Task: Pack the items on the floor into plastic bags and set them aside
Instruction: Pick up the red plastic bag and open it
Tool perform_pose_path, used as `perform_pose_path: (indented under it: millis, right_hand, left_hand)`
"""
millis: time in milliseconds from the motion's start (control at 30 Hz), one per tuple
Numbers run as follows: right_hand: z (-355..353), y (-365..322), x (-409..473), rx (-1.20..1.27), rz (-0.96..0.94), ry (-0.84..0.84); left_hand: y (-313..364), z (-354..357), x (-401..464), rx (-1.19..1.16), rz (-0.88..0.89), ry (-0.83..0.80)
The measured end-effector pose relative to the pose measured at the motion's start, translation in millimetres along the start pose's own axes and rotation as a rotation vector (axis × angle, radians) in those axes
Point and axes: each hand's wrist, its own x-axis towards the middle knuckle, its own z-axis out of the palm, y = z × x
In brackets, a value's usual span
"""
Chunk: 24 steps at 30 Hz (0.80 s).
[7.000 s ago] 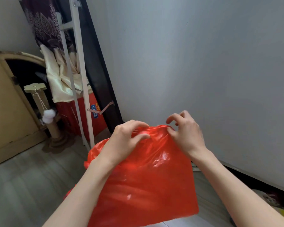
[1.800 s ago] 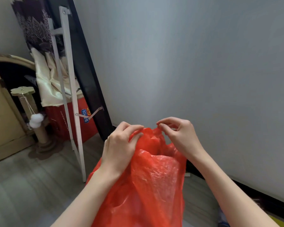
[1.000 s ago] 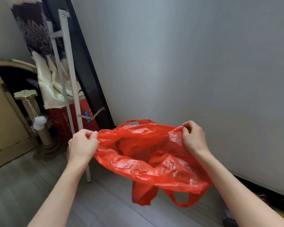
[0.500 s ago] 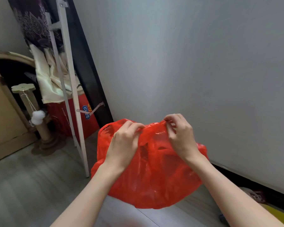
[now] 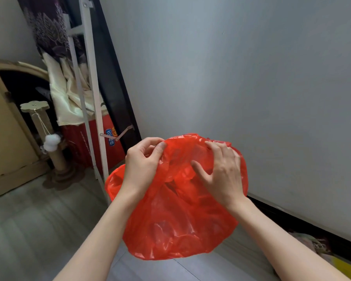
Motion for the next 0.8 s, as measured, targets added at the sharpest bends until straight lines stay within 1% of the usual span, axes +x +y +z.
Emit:
perform_pose_path:
  millis: [67,100,200,267,433,533,567,600,633,700,733,800]
  right_hand:
    - [1,-3,2,0.052,-0.022,-0.009]
    - [1,-4,2,0.077,-0.040,-0.023]
    - [-3,-6,4,0.162,-0.075,-0.066]
    - [-6,-4,7,0.186,-0.080,-0.064]
    - [-6,2,10,0.081,-0.057,-0.065]
    - [0,8,9,0.060,-0.043,-0.108]
    - [2,11,9,0.063,-0.011,-0.138]
    - [3,14,9,0.073,0.035,-0.170]
    - [3,18,9,0.085,0.088,-0.192]
    - [-3,27,9,0.087,0.180,-0.181]
    - [-6,31,8,0.061,0.204,-0.167]
    - [-10,36,6,-0.023,0.156,-0.164]
  left_hand:
    - [3,-5,-3,-0.129,-0.117,-0.086]
    - [4,-7,-4,-0.144,-0.142,-0.109]
    - [7,-15,-4,-0.193,-0.171,-0.146]
    - [8,-21,-3,-0.214,-0.178,-0.177]
    - [9,-25,-1,-0.201,-0.204,-0.277]
    - [11,-20,-2,-0.171,-0.195,-0.315]
    - [11,-19,-2,-0.118,-0.163,-0.319]
    - [10,-19,-2,-0.012,-0.101,-0.316]
    - [7,-19,-1,0.133,-0.024,-0.304]
    - [-1,-20,2,0.400,0.118,-0.253]
    - [-5,-20,3,0.472,0.169,-0.211]
    - [-12,-19,5,0.528,0.221,-0.103]
